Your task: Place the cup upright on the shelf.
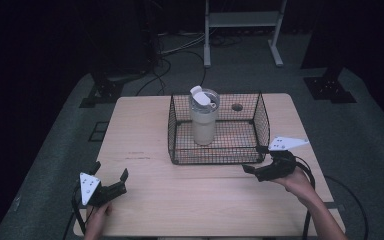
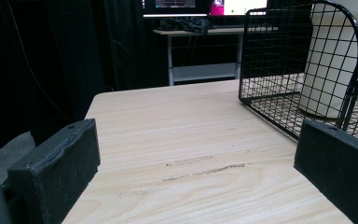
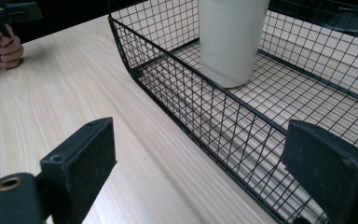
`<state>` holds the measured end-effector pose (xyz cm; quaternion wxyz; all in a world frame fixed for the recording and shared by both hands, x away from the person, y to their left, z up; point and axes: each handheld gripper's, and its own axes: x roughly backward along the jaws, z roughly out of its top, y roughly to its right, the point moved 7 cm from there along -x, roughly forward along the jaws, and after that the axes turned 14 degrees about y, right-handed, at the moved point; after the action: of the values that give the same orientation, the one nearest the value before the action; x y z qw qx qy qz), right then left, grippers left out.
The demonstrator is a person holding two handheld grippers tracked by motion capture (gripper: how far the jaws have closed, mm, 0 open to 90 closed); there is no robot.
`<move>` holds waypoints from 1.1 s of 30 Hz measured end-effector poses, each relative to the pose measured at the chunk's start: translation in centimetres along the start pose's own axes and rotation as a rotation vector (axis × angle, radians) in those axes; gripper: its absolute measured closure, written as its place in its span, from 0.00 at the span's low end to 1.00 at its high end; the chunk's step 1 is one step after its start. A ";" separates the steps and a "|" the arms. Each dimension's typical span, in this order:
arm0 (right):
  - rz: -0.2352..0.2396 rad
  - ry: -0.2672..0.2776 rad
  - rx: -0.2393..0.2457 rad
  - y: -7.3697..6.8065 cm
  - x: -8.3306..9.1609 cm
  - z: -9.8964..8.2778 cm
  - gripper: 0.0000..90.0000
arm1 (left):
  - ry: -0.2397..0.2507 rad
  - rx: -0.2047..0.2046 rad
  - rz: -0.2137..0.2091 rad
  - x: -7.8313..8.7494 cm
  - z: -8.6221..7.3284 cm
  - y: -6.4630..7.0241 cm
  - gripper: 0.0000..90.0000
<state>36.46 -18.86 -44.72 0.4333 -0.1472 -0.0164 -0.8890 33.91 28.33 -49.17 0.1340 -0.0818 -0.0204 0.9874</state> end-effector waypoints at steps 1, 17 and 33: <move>0.000 0.002 -0.001 -0.1 0.2 -0.2 0.10 | 0.000 0.000 0.000 0.0 0.0 0.0 0.00; -0.023 0.019 -0.009 -0.5 1.5 -1.9 0.10 | 0.001 -0.004 -0.001 0.0 0.0 0.0 0.00; -0.080 0.057 -0.048 0.1 3.0 -4.2 0.10 | -0.001 -0.004 0.001 0.0 0.0 0.0 0.00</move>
<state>33.75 -21.90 -47.90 0.3939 -0.1314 0.0112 -0.9097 33.88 28.34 -49.17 0.1332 -0.0815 -0.0223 0.9875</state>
